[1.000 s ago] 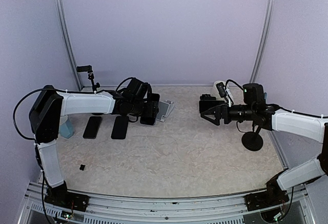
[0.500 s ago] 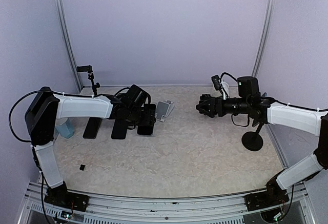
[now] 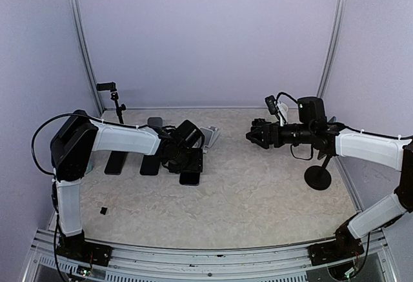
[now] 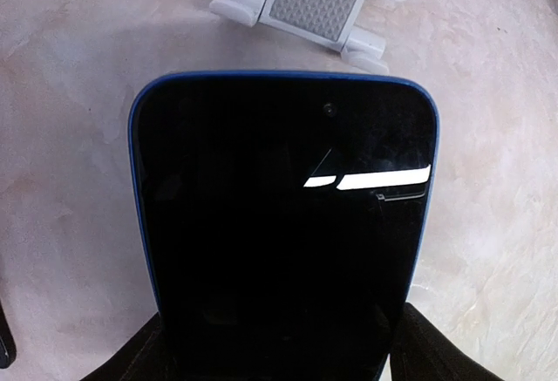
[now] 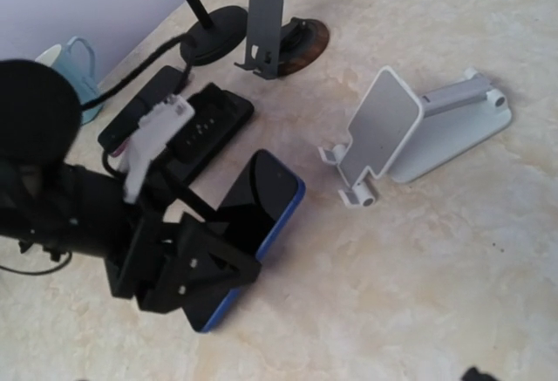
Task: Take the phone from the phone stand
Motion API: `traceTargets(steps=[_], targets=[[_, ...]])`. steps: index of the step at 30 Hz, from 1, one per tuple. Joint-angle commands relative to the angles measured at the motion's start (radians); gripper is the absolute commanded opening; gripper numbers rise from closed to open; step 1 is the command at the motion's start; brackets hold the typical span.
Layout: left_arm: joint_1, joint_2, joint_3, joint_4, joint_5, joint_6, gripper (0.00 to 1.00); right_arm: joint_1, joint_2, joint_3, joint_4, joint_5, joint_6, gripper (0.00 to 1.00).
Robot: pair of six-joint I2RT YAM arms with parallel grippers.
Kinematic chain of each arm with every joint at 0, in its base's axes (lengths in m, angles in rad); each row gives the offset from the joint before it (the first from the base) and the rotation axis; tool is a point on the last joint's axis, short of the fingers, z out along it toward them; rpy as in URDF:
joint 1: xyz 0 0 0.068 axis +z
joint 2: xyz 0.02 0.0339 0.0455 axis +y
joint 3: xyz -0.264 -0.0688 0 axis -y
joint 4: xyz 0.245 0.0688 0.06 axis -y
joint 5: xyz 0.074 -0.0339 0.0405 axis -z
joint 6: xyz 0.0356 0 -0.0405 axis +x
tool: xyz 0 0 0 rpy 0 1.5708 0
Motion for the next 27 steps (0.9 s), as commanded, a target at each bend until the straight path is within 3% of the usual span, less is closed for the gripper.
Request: traceTargets(steps=[1, 18, 27], targets=[[-0.005, 0.019, 0.061, -0.042, -0.057, -0.038, 0.48, 0.011, -0.010, 0.003, 0.009, 0.010, -0.002, 0.91], [-0.005, 0.083, 0.081, -0.056, -0.086, -0.067, 0.74, 0.011, 0.004, 0.008, 0.022, 0.003, -0.004, 0.91], [-0.001, 0.081, 0.101, -0.053, -0.071, -0.049, 0.98, 0.011, -0.002, 0.005, 0.017, 0.007, -0.012, 0.91]])
